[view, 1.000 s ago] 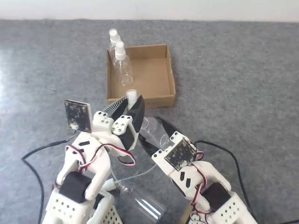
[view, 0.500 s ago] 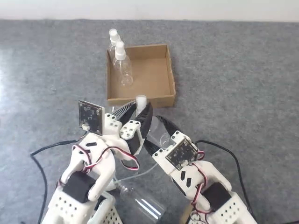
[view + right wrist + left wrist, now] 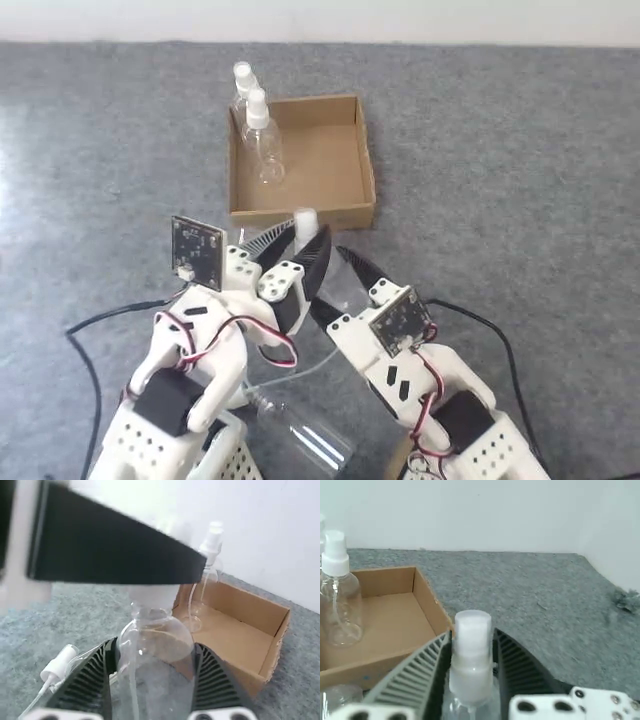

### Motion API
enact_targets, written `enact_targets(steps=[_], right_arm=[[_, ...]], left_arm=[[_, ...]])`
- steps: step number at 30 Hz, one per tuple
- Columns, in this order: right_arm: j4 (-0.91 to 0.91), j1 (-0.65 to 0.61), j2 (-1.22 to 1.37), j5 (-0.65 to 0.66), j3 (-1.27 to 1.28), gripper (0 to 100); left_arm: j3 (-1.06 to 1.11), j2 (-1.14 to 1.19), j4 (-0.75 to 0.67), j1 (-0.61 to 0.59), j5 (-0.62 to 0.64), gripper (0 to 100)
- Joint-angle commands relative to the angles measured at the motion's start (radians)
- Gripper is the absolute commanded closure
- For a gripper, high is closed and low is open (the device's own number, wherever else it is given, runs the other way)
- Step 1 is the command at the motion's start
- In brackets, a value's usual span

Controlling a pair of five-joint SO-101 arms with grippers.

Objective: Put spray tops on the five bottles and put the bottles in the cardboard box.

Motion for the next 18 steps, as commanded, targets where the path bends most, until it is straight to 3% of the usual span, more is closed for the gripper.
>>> enact_targets(steps=[1,12,18], right_arm=[[-0.035,0.013,-0.018,-0.015,0.021,98.9],[-0.035,0.013,-0.018,-0.025,0.021,98.9],[-0.033,0.012,-0.018,-0.025,0.021,98.9]], left_arm=[[-0.010,-0.006,0.020,-0.003,-0.008,84],[-0.133,-0.006,0.146,-0.075,0.031,83],[-0.196,-0.006,0.242,-0.075,0.103,70]])
